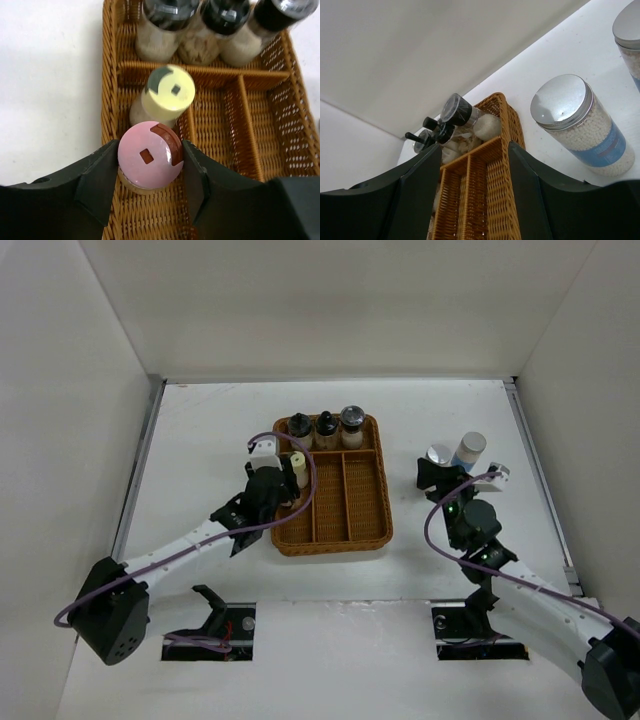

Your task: Organize the condiment bottles

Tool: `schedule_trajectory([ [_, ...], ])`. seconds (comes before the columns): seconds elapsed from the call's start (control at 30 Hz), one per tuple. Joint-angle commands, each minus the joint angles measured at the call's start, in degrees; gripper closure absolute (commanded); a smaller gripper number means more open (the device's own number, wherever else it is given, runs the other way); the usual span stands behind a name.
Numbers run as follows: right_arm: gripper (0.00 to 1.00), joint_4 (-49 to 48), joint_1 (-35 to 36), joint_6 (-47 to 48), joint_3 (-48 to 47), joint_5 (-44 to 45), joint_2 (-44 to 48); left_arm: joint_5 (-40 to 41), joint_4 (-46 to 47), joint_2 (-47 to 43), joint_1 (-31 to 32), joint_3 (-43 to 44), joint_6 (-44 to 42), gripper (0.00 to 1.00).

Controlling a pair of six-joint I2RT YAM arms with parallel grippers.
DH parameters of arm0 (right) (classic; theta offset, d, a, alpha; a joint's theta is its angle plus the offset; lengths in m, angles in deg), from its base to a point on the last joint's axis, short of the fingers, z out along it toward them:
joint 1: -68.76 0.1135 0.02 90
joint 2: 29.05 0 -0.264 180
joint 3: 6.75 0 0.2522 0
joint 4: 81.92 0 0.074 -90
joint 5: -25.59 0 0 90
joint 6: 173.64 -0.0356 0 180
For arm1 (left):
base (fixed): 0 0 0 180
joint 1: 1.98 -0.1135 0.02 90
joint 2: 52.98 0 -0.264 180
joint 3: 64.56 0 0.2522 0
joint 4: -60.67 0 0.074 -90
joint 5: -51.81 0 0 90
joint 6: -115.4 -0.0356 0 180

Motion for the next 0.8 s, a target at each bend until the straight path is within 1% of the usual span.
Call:
schedule_trajectory([
  [0.0,0.38,-3.85,0.57,1.02,-1.33,-0.16,-0.59,-0.36,3.10,0.42,0.15,-0.99,1.89,0.68],
  [0.13,0.37,-4.11,0.66,1.20,-1.50,-0.16,-1.12,-1.50,3.62,1.30,1.11,-2.39,2.94,0.68],
  [0.2,0.37,-4.11,0.66,1.46,-1.59,-0.07,-1.56,-2.03,2.92,1.39,1.73,-2.75,3.39,0.68],
  [0.33,0.37,-4.20,0.66,1.72,-1.94,0.28,-2.35,-2.03,-0.67,0.51,3.49,-2.84,3.12,0.72],
  [0.43,0.37,-4.20,0.66,2.07,-2.38,0.28,-3.40,-3.34,-1.39,-0.11,4.63,-3.71,2.77,0.71],
  [0.53,0.34,-4.20,0.66,2.69,-2.64,0.37,-3.75,-4.05,-1.74,0.86,4.37,-4.68,2.68,0.60],
  [0.63,0.27,-4.20,0.84,3.30,-2.91,0.63,-4.02,-3.18,-1.21,0.51,4.81,-5.73,2.95,0.38],
  [0.77,0.21,-4.20,1.98,4.36,-3.52,1.60,-5.24,-1.16,-0.25,-1.86,4.20,-6.53,2.95,0.27],
])
